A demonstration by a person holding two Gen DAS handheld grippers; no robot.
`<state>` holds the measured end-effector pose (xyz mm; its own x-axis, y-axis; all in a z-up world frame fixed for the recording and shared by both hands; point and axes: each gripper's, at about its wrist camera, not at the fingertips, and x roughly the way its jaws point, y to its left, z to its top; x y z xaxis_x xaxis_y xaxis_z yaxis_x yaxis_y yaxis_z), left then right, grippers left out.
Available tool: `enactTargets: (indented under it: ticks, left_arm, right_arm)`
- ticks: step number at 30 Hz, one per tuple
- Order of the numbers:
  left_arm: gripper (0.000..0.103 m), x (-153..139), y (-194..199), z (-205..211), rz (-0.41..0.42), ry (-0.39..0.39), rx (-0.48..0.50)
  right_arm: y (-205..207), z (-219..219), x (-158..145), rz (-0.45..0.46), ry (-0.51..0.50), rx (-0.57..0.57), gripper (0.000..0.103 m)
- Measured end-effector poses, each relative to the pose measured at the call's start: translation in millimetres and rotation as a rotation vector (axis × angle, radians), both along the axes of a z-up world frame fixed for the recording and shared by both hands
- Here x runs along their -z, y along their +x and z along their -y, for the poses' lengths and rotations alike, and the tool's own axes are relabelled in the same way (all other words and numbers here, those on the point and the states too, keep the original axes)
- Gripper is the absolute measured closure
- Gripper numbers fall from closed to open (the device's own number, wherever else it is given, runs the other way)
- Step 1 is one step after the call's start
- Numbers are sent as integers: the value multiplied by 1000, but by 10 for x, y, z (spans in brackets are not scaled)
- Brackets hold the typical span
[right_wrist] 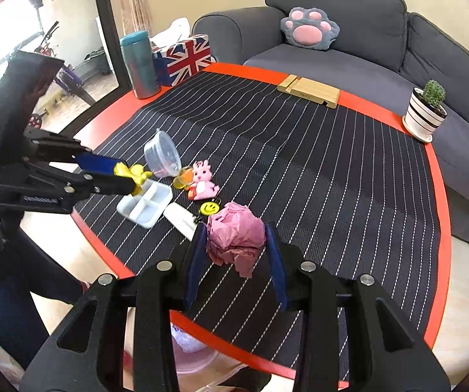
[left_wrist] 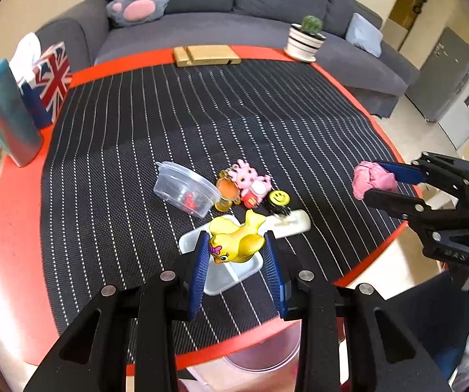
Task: Collect trash
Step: 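Lower the duck and paper over the wastebasket and open both grippers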
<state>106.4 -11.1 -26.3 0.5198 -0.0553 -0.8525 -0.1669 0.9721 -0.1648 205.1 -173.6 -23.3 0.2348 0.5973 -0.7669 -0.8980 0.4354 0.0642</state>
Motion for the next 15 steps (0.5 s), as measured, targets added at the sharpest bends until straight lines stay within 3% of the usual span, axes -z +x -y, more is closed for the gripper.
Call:
enactTargets:
  ticks: [15]
  left_arm:
    - [70, -18, -652, 404, 61, 55, 126]
  right_arm:
    - [-556, 297, 18, 1, 28, -77, 66]
